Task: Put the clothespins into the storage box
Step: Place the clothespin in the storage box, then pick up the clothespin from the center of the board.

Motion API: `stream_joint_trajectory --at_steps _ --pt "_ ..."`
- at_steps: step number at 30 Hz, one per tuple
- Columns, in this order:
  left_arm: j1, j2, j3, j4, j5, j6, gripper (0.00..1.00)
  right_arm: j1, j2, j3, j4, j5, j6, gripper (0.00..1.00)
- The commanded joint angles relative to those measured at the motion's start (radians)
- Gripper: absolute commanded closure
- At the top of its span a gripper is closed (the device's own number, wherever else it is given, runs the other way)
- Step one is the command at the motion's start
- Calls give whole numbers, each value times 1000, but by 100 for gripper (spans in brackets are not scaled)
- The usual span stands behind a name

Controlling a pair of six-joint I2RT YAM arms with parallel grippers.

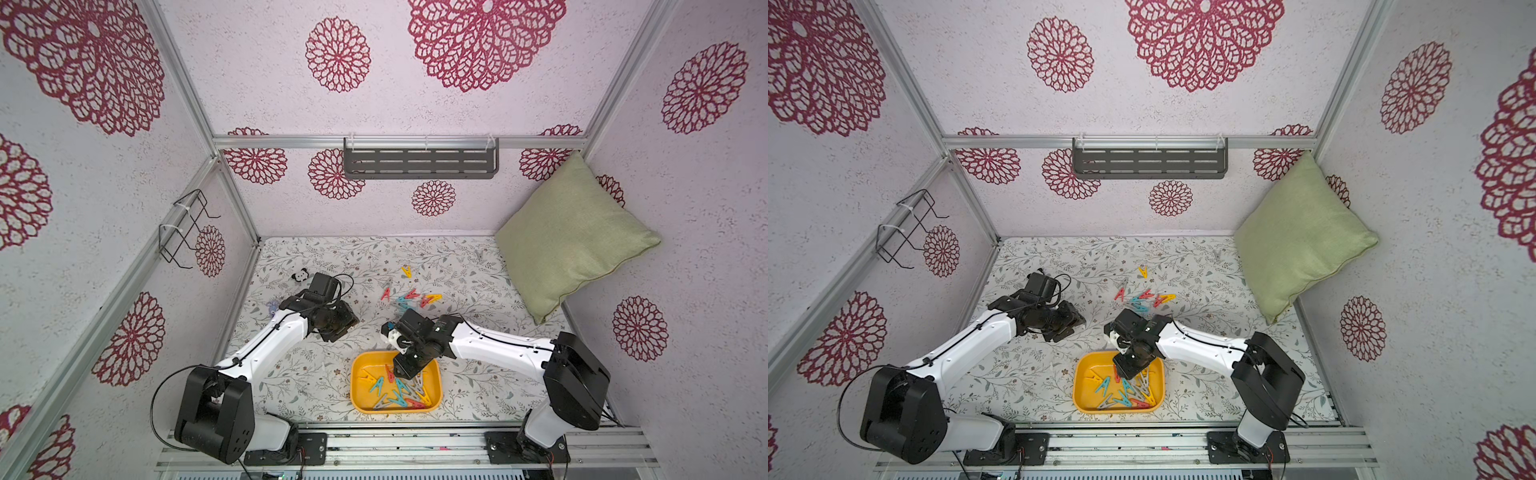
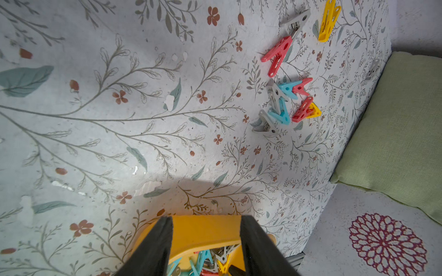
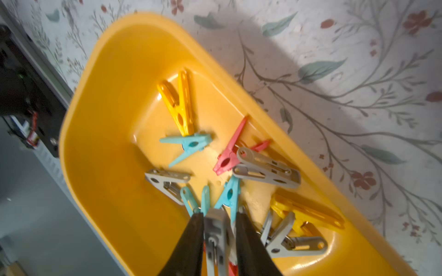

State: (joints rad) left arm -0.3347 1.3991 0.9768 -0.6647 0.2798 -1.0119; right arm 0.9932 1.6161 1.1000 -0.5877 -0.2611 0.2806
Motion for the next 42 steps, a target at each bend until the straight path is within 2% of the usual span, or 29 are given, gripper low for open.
stream_joint_trajectory --at_steps 1,3,5,11,15,19,25,35,42 --pt "3 22 39 28 9 -6 48 -3 -81 -1 63 41 42 60" --pt "-3 37 65 10 5 6 48 -8 -90 18 62 76 42 52" --pt "-9 51 92 -3 1 14 48 -22 -92 47 62 98 40 50" --pt "-29 109 193 -41 -1 51 48 -136 -54 156 41 187 59 52" --pt "-33 140 235 -50 5 65 48 -215 25 248 15 207 50 53" --pt "-32 171 264 -58 10 82 48 -262 134 341 -22 187 28 52" --pt "-9 207 273 -54 35 107 48 -290 287 411 -38 140 -12 45" --pt "42 242 289 -65 75 137 48 -345 397 419 16 47 -33 26" --pt "65 245 284 -67 93 147 48 -358 445 431 7 26 -73 21"
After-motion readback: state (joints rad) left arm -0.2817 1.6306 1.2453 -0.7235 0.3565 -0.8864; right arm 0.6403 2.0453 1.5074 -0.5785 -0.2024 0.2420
